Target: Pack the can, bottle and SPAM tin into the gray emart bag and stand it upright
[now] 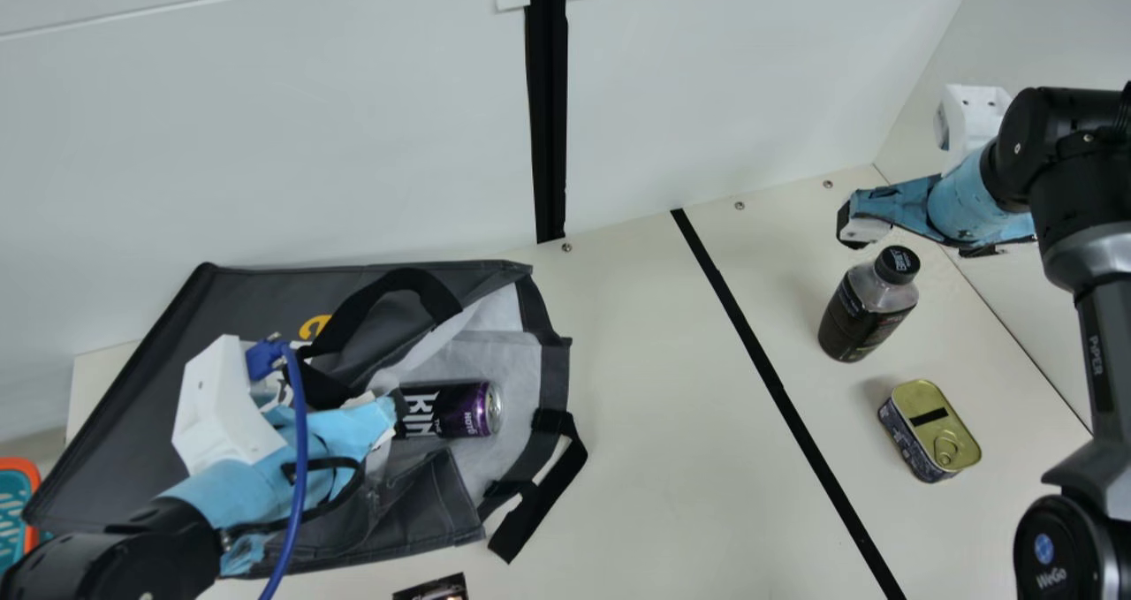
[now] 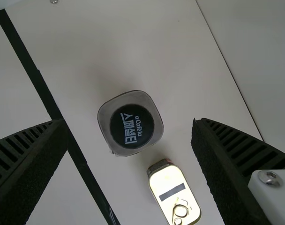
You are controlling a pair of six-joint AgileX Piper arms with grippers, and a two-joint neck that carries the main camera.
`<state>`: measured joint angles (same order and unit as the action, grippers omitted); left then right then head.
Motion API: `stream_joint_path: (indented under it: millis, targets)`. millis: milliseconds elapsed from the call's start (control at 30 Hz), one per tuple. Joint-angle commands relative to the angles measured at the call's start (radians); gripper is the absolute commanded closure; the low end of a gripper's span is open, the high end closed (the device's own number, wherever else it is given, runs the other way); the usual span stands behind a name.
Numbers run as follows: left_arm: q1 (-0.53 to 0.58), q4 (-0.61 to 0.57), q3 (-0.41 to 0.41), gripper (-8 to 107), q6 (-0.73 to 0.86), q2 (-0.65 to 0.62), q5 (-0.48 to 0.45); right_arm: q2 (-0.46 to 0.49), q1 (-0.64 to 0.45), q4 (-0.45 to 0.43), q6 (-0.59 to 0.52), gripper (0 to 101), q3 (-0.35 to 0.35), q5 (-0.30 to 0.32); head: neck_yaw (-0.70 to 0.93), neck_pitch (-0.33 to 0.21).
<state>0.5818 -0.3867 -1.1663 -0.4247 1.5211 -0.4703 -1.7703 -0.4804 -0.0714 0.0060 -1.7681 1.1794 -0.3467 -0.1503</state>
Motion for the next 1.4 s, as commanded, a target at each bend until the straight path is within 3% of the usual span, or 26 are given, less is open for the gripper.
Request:
stream_joint_path:
  millis: [0, 1000, 1367]
  targets:
    - [0.0, 0.0, 0.0, 107, 0.0, 0.0, 0.0, -0.007, -0.003, 0.002, 0.0, 6, -0.001, 0.002, -0.002, -0.024]
    - [0.0, 0.0, 0.0, 107, 0.0, 0.0, 0.0, -0.109, -0.017, 0.029, 0.011, 6, -0.01, 0.015, -0.002, -0.024]
    - [0.0, 0.0, 0.0, 107, 0.0, 0.0, 0.0, -0.125, -0.011, 0.035, 0.028, 80, -0.017, 0.026, -0.002, -0.024]
